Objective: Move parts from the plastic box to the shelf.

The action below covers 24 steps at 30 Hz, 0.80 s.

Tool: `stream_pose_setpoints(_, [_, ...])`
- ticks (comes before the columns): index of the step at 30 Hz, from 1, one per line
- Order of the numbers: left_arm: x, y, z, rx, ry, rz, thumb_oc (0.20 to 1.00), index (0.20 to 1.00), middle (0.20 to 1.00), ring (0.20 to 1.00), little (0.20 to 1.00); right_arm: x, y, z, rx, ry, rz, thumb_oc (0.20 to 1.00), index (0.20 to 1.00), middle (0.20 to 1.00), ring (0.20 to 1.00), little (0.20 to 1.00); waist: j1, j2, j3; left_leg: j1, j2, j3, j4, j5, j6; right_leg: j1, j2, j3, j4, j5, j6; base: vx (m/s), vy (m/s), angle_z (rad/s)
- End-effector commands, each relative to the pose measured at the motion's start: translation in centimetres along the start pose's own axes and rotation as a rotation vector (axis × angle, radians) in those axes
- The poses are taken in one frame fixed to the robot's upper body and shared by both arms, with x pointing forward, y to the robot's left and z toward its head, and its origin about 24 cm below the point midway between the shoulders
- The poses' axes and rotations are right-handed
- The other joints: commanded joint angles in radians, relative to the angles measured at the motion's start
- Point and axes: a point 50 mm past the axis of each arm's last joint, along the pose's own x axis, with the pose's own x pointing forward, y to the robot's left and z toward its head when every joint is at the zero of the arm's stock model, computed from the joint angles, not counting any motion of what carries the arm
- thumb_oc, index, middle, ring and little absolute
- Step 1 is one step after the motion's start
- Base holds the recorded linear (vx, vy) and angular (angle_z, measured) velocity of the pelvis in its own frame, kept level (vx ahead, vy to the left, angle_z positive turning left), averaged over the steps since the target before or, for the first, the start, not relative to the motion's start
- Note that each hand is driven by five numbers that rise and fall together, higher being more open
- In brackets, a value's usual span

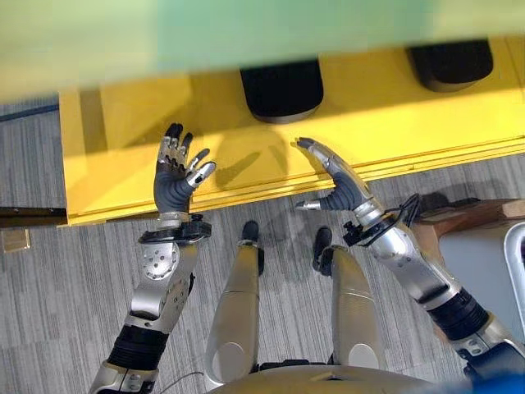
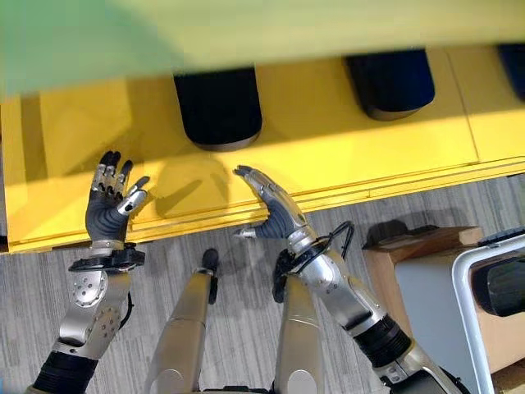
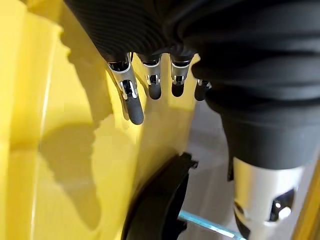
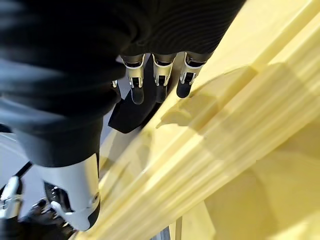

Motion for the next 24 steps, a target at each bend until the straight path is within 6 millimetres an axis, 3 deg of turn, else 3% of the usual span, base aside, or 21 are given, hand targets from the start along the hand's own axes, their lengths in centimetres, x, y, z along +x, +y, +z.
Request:
stream_pose_setpoints(1, [-0.3, -0.2, 0.4, 0.011, -0.028, -0.027, 1.0, 1.0, 1.0, 1.0, 1.0, 0.4, -1.3, 1.8, -0.008, -0.128, -0.02, 1.0, 1.0, 1.0, 1.0, 1.0, -0.006, 0.004, -0.03, 0.013, 0.01, 0.0, -0.088, 0.063, 0.011, 0.075, -0.005, -0.003, -0.085, 0.025, 0.024, 0.07, -0.016, -0.14])
stream_pose_setpoints(8, [-0.7, 0.1, -0.6, 0.005, 0.008, -0.028, 1.0, 1.0, 1.0, 1.0, 1.0, -0.4, -1.4, 1.3, -0.003, -0.109, -0.019, 1.0, 1.0, 1.0, 1.0, 1.0, -0.031, 0.025, -0.078, 0.202, 0.053, 0.037, -0.371, 0.178, -0.001, 0.225, 0.03, -0.003, -0.338, 0.118, 0.052, 0.07, -0.026, -0.21])
stream_pose_setpoints(12, [-1.0, -0.1, -1.4, -0.011, 0.043, -0.03, 1.0, 1.0, 1.0, 1.0, 1.0, -1.3, -1.4, 0.2, 0.046, -0.049, -0.045, 1.0, 1.0, 1.0, 1.0, 1.0, -0.046, 0.041, -0.117, 0.262, 0.08, 0.06, -0.459, 0.224, -0.016, 0.272, 0.045, 0.009, -0.432, 0.152, 0.053, 0.06, -0.054, -0.21])
stream_pose_setpoints(18, [-1.5, 0.1, -2.5, -0.031, 0.095, -0.032, 1.0, 1.0, 1.0, 1.0, 1.0, -2.4, -1.7, -0.5, 0.156, 0.003, -0.077, 1.0, 1.0, 1.0, 1.0, 1.0, -0.056, 0.061, -0.176, 0.362, 0.14, 0.084, -0.552, 0.278, -0.047, 0.36, 0.083, 0.029, -0.523, 0.162, 0.037, 0.07, -0.138, -0.24])
stream_pose_setpoints(24, [-2.3, 0.2, -3.2, -0.047, 0.134, -0.028, 1.0, 1.0, 1.0, 1.0, 1.0, -2.9, -2.3, -0.9, 0.202, 0.018, -0.111, 1.0, 1.0, 1.0, 1.0, 1.0, -0.069, 0.079, -0.219, 0.416, 0.194, 0.094, -0.569, 0.327, -0.066, 0.411, 0.144, 0.056, -0.527, 0.128, 0.003, 0.05, -0.179, -0.21])
